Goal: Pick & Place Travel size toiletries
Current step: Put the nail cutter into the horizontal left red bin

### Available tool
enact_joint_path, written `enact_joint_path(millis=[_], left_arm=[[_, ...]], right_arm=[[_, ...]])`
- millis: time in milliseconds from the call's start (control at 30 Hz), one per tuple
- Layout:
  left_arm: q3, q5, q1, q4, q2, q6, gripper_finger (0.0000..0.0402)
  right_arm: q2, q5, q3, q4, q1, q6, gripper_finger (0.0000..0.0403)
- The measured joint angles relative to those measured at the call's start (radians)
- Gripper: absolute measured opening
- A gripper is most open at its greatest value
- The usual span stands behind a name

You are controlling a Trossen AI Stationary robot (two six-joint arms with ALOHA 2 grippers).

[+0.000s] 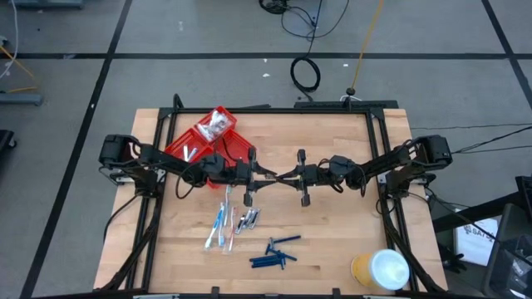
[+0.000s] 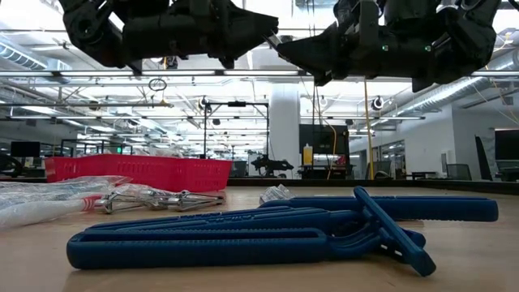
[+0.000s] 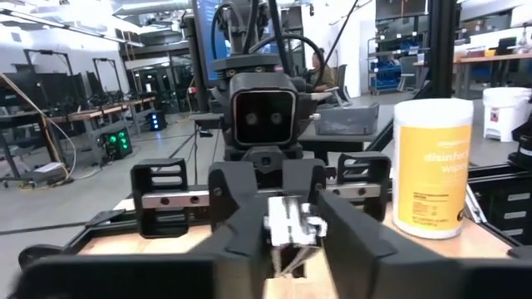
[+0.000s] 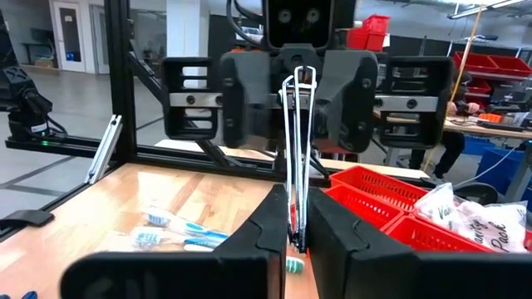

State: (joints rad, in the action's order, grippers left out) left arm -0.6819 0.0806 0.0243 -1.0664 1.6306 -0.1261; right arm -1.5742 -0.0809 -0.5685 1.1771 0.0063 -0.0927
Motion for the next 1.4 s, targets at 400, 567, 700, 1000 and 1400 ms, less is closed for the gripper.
enact_joint_path(millis=[400,567,700,1000,1400], left_arm=[[-0.001,-0.073,-0.041,0.119,-0.038,0.079,0.0037],[0.000,-0.229,-0.051,0.376,-0.160,0.077,0.0036],[0.000,-0.392,-0.050,0.624,-0.283,0.099,0.0035],[0.085,-0.735,-0.064,1.118,-0.544,0.258,0.0035],[0.140,-0.851,-0.151,1.828,-0.829,0.805,0.0035]], right_arm=[[0.000,0.093,-0.001,-0.068,-0.001,0.035,0.0103],[0.000,0.128,-0.001,-0.131,-0.006,0.066,0.0184],[0.000,0.131,-0.001,-0.135,-0.007,0.066,0.0221],[0.000,0.132,-0.001,-0.135,-0.007,0.066,0.0221],[0.000,0.132,-0.001,-0.135,-0.019,0.075,0.0207]])
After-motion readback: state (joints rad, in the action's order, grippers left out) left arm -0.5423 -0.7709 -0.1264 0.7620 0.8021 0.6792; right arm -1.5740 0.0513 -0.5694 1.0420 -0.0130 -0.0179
